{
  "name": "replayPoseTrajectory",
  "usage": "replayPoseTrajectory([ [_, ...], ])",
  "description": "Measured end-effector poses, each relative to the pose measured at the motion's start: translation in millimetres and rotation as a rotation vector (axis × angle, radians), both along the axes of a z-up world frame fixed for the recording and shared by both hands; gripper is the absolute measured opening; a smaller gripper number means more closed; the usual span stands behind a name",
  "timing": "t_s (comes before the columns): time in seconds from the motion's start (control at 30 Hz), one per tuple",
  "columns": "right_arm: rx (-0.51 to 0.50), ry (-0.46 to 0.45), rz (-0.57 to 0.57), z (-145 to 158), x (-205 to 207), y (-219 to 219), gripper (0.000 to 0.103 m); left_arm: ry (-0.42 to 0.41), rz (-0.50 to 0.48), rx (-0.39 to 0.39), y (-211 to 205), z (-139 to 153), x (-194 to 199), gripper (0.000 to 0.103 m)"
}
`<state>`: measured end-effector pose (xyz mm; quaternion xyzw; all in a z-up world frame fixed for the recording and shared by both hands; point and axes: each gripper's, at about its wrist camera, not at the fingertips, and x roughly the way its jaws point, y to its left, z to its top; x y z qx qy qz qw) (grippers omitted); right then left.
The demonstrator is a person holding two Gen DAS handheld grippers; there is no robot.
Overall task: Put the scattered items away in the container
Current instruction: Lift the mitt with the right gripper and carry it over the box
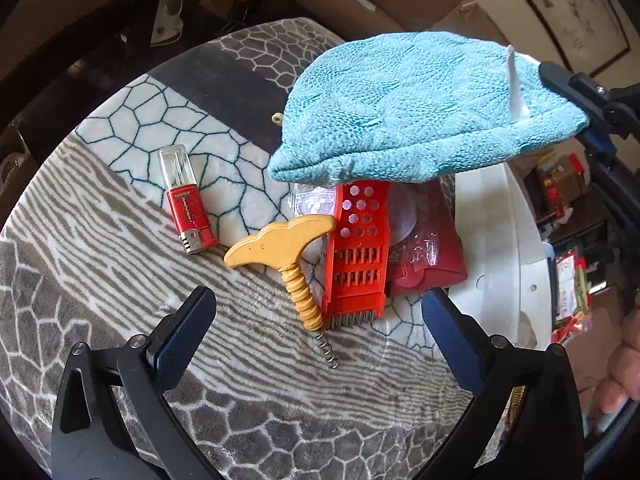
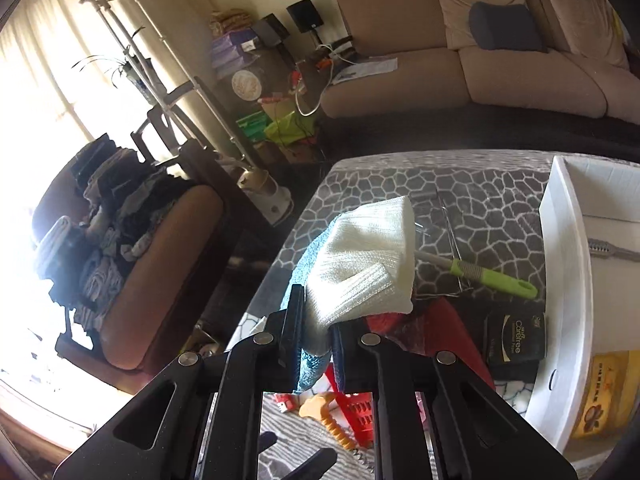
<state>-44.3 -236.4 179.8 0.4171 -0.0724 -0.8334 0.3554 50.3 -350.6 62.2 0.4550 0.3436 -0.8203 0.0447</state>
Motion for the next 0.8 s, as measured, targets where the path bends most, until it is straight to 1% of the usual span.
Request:
replayPoseTrajectory([
  [0.07, -0.012, 0.013, 0.014, 17, 10, 7, 0.011, 0.028, 0.01, 0.004, 1, 6, 1, 0.103],
  [0.17, -0.014, 0.028, 0.039, 37, 26, 17, 0.011, 0.075, 0.01, 0.066, 2, 11, 3, 0.103],
  [0.2, -0.015, 0.031, 0.047, 41, 31, 21, 0.011, 0.084, 0.009, 0.064, 3, 13, 3, 0.103],
  [0.37, -0.036, 0.003, 0.055, 50, 52, 46, 0.011, 0.118, -0.033, -0.052, 25, 31, -1, 0.103],
  [0.47, -0.044, 0.006, 0.06, 55, 61, 59, 0.011, 0.13, -0.054, -0.122, 42, 39, -3, 0.103],
  [0.5, -0.045, 0.006, 0.061, 56, 64, 63, 0.011, 0.143, -0.06, -0.123, 45, 41, -2, 0.103],
  [0.6, -0.039, 0.014, 0.053, 59, 71, 77, 0.011, 0.175, -0.062, -0.08, 50, 43, -1, 0.101],
  [0.63, -0.032, 0.022, 0.046, 59, 72, 82, 0.011, 0.178, -0.062, -0.074, 52, 44, -1, 0.099],
  [0.67, -0.025, 0.03, 0.039, 60, 73, 87, 0.011, 0.181, -0.064, -0.064, 55, 45, -2, 0.092],
  [0.7, -0.018, 0.036, 0.03, 60, 73, 93, 0.011, 0.188, -0.067, -0.052, 58, 47, -2, 0.087],
  [0.77, -0.01, 0.037, 0.015, 58, 71, 104, 0.011, 0.205, -0.076, -0.048, 67, 51, -1, 0.058],
  [0.8, -0.007, 0.034, 0.006, 56, 70, 110, 0.011, 0.213, -0.093, -0.054, 73, 54, -1, 0.054],
])
